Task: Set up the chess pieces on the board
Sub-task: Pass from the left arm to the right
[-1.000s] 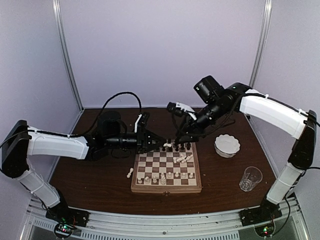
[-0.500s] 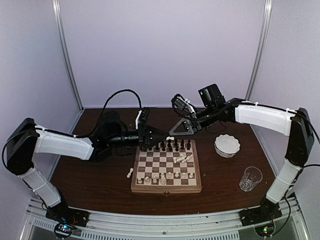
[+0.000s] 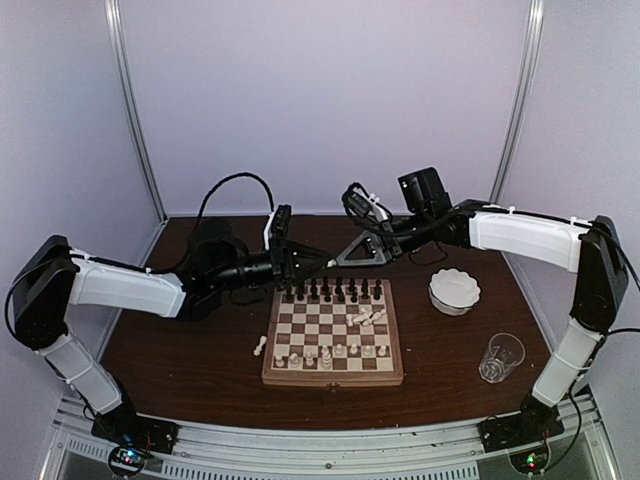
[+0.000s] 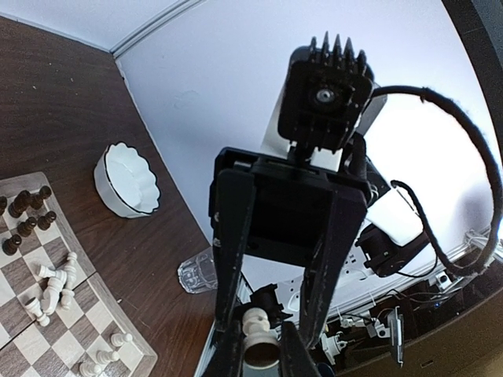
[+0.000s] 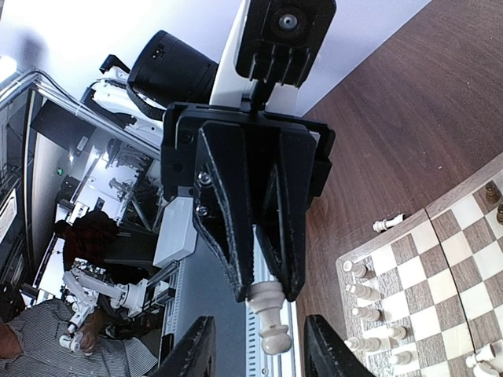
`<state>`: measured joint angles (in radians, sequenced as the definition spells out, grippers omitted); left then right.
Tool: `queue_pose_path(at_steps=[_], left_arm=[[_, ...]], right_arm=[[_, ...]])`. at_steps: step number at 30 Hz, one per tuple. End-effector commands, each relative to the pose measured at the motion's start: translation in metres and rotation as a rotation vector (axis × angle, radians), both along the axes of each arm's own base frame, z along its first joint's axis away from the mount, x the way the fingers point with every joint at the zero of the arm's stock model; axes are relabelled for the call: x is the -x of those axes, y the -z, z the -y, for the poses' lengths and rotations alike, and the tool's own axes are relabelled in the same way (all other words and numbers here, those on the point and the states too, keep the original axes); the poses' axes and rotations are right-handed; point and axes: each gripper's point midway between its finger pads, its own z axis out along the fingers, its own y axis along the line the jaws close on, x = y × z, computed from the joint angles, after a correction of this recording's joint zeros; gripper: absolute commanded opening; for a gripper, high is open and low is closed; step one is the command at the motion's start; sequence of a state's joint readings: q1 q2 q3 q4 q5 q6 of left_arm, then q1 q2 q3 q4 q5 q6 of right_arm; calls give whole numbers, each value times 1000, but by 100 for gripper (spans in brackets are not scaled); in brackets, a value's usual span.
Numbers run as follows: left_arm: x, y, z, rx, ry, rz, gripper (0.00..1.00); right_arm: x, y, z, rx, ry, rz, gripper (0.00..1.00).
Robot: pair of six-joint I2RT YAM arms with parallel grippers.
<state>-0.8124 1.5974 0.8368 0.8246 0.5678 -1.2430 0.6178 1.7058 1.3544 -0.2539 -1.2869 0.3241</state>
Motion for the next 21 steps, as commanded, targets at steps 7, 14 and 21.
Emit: queue_pose_path(at_steps=[7, 14, 21], left_arm=[[-2, -2, -4, 42, -4, 9, 11], [-4, -1, -6, 41, -18, 17, 11], [-5, 0, -7, 42, -27, 20, 11]], right_arm=[[0, -6, -4, -39, -18, -10, 24], [0, -6, -4, -39, -10, -19, 25], [-1, -5, -4, -36, -4, -17, 16]])
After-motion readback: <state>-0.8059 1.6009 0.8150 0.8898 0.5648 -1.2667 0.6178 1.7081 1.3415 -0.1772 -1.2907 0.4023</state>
